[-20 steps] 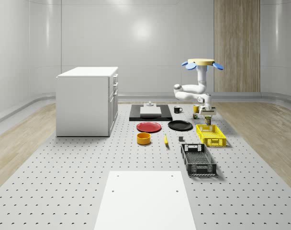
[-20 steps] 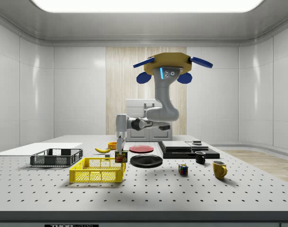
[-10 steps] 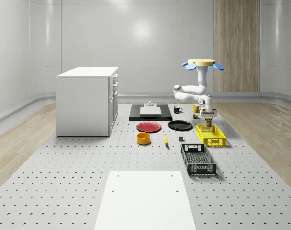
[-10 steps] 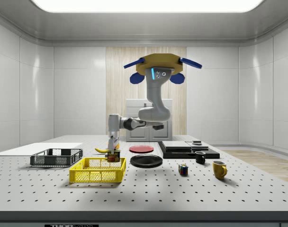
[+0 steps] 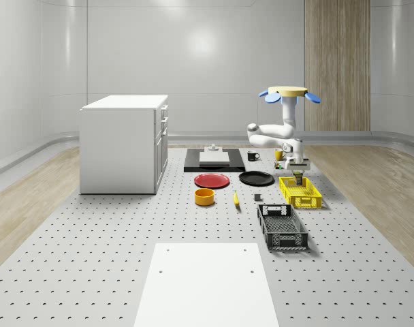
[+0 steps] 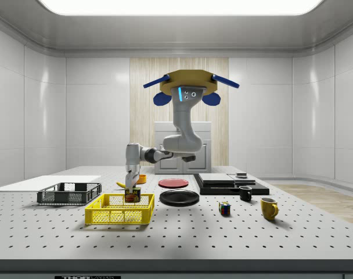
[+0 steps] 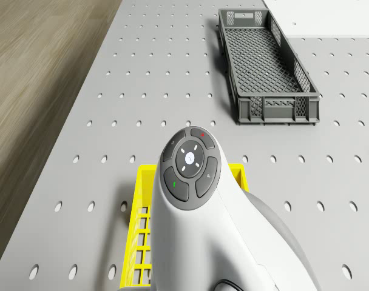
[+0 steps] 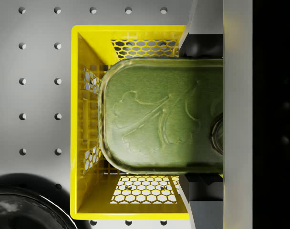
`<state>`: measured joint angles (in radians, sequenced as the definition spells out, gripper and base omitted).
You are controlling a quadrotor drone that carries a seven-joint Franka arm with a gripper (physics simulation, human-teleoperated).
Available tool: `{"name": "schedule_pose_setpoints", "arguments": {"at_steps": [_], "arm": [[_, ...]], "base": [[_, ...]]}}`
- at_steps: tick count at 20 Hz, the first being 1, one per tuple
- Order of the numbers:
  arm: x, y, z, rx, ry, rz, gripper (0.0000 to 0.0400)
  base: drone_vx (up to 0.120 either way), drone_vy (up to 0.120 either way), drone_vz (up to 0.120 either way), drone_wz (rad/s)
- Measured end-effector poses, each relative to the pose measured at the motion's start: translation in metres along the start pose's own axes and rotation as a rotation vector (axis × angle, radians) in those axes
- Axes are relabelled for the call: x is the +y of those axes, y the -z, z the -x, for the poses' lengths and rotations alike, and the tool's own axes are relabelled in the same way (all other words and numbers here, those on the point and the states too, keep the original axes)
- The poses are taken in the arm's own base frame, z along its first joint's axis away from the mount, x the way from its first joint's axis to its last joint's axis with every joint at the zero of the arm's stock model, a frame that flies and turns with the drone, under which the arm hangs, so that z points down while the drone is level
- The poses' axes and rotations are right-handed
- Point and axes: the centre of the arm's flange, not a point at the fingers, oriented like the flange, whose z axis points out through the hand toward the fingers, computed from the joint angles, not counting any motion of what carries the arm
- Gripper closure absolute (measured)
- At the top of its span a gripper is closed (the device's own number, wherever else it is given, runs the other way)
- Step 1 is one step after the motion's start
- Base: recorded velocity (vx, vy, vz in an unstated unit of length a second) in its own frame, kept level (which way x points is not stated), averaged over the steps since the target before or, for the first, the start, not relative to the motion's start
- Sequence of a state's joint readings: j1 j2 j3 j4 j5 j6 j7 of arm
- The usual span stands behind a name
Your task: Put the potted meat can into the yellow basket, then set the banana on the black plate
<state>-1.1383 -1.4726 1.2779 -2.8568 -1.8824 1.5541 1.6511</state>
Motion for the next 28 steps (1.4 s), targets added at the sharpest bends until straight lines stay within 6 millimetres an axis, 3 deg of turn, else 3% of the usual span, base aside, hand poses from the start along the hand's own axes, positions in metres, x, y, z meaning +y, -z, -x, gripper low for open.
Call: {"name": "schedule_pose_setpoints", "arguments": {"at_steps": [5, 16, 21, 25, 28], "arm": [[0.000, -0.004, 0.000, 0.000, 0.000, 0.000, 0.0109], [0.000, -0.045, 0.000, 0.000, 0.000, 0.000, 0.0109], [0.000, -0.050, 0.000, -0.003, 0.000, -0.001, 0.0034], [0.000, -0.044, 0.000, -0.005, 0.000, -0.002, 0.0013], [0.000, -0.042, 0.000, -0.005, 0.000, -0.003, 0.0006]], "base": [[0.056, 0.000, 0.000, 0.000], [0.000, 0.000, 0.000, 0.000], [0.000, 0.000, 0.016, 0.000], [0.000, 0.000, 0.120, 0.000], [0.107, -0.120, 0.053, 0.000]]}}
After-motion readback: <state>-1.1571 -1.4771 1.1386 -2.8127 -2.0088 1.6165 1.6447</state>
